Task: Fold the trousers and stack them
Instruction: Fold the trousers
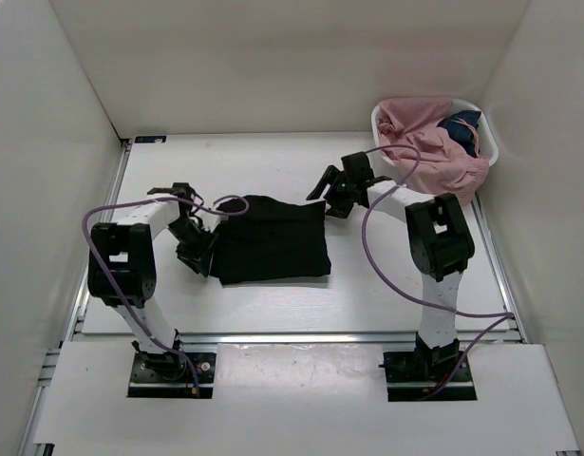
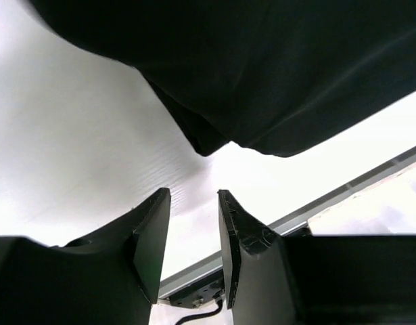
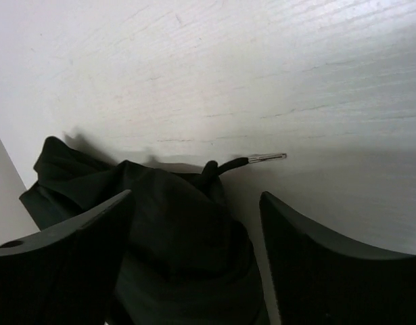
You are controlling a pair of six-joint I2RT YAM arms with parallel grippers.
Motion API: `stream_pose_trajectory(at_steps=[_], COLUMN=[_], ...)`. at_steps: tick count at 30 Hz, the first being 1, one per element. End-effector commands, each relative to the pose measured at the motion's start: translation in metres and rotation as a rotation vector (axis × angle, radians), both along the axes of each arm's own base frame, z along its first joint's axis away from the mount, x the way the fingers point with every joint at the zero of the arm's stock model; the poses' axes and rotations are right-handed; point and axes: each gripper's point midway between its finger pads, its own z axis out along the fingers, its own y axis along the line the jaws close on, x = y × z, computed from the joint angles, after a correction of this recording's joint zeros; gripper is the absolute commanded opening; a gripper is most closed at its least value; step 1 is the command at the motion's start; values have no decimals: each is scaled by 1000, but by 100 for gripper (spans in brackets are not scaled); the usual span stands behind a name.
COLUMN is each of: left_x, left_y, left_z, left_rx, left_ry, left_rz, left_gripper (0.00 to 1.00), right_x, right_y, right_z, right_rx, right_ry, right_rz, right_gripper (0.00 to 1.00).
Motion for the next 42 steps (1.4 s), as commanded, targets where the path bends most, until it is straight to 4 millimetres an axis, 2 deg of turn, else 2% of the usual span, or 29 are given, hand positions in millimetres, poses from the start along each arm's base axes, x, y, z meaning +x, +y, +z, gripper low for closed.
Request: stream_pose_trajectory(at_steps=[1, 2, 3, 4, 5, 6, 7, 10, 11, 13, 14, 15, 16, 17, 18, 19, 20, 21, 22, 23, 26, 28, 30, 33, 37, 42], left_x=[31, 35, 43, 41, 41, 35, 27, 7, 10, 18, 26, 35, 52, 65, 74, 80, 87, 86, 86, 77, 59, 48, 36, 22, 15, 7], left_y=[-4, -9, -13, -16, -19, -29, -28, -33, -31, -24, -20, -14, 7, 21, 39, 57, 97, 115, 132, 159, 194, 200, 207, 207, 205, 202], left_z=[37, 43, 54, 58, 59, 60, 56, 42, 45, 51, 59, 66, 73, 94, 106, 117, 140, 150, 160, 170, 184, 191, 200, 204, 225, 236], left_rx=[-52, -83, -105, -124, -141, -162, -161, -180, -164, -117, -92, -55, 52, 108, 175, 242, 375, 430, 470, 525, 593, 643, 704, 729, 720, 718], left_ry=[-127, -138, -171, -162, -162, -142, -112, -38, -64, -125, -172, -224, -311, -414, -478, -528, -613, -633, -660, -673, -682, -697, -716, -709, -760, -771], left_rz=[10, 10, 9, 9, 10, -13, -11, -13, -8, 7, 15, 27, 84, 125, 178, 257, 369, 431, 492, 594, 750, 795, 829, 834, 861, 864], left_gripper=[46, 46, 50, 54, 59, 63, 65, 67, 68, 68, 68, 71, 73, 76, 80, 91, 95, 99, 100, 100, 100, 100, 100, 100, 100, 100], right_x=[2, 6, 3, -10, -12, -20, -29, -56, -73, -89, -103, -113, -121, -134, -139, -146, -153, -167, -170, -178, -185, -189, -188, -191, -192, -195], right_y=[2, -9, -14, -23, -33, -36, -46, -56, -59, -69, -76, -87, -96, -114, -127, -141, -152, -165, -179, -187, -207, -218, -220, -227, -230, -233], right_z=[37, 52, 58, 57, 73, 76, 74, 74, 73, 75, 84, 81, 83, 92, 95, 96, 106, 107, 118, 124, 143, 152, 158, 166, 174, 176], right_rx=[-33, -90, -135, -203, -244, -281, -322, -334, -336, -355, -376, -414, -447, -506, -542, -575, -596, -634, -668, -698, -722, -720, -720, -745, -755, -764], right_ry=[-71, -117, -124, -86, -116, -109, -87, -78, -74, -65, -68, -56, -51, -46, -34, -11, -16, 30, 11, 18, -21, -38, -57, -79, -98, -110], right_rz=[41, 18, 9, 9, -5, -13, -16, 3, 14, 19, 26, 32, 30, 13, -1, -15, -23, -26, -60, -55, -110, -153, -166, -172, -178, -181], right_gripper=[82, 82, 84, 87, 90, 90, 92, 92, 92, 92, 92, 99, 99, 99, 99, 99, 99, 99, 99, 99, 99, 99, 99, 99, 99, 99])
